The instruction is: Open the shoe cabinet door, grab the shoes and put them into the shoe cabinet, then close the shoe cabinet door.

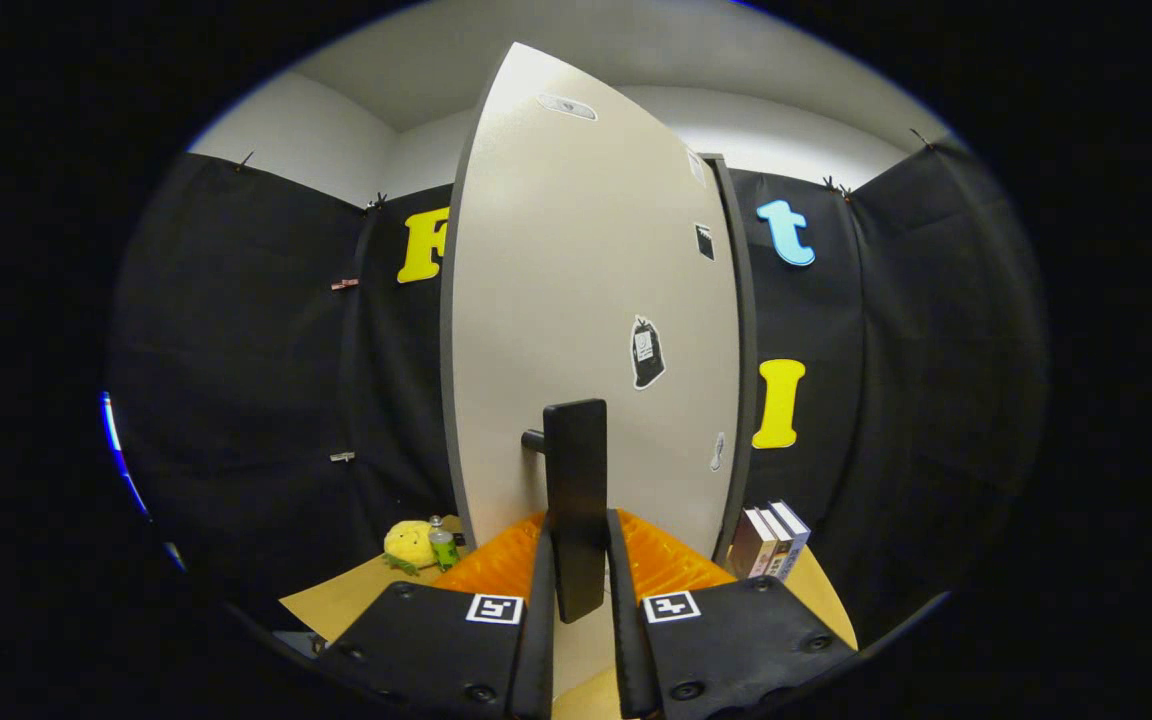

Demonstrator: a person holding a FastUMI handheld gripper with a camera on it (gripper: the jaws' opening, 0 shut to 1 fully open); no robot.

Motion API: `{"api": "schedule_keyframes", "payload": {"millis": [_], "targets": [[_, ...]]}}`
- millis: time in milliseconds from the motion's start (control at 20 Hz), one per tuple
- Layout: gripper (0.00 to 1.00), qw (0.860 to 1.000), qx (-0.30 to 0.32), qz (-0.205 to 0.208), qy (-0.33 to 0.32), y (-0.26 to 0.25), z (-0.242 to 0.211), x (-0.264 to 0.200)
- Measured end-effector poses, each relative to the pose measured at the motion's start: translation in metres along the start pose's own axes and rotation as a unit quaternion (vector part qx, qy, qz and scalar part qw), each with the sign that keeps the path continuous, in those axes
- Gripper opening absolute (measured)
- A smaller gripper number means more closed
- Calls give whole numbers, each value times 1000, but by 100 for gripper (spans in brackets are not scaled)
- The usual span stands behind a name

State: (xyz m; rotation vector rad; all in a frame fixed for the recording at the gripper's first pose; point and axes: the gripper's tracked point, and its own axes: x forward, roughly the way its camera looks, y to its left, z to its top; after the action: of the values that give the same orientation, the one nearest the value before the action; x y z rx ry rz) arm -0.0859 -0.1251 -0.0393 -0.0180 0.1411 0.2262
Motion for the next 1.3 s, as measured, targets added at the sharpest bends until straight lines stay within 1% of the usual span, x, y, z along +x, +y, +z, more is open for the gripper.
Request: {"api": "schedule_keyframes", "payload": {"millis": [150, 450, 550, 650, 750, 1150, 1300], "targets": [[29, 1000, -3, -22, -2, -26, 3, -14], [29, 998, -1, -64, -4, -56, 4, -24], [28, 997, 4, -72, -6, -66, 5, -24], [25, 997, 8, -81, -10, -74, 6, -26], [24, 996, 9, -87, -18, -83, 10, -30], [24, 990, 14, -136, -24, -128, 14, -46], [24, 990, 19, -137, -24, -138, 14, -52]]}}
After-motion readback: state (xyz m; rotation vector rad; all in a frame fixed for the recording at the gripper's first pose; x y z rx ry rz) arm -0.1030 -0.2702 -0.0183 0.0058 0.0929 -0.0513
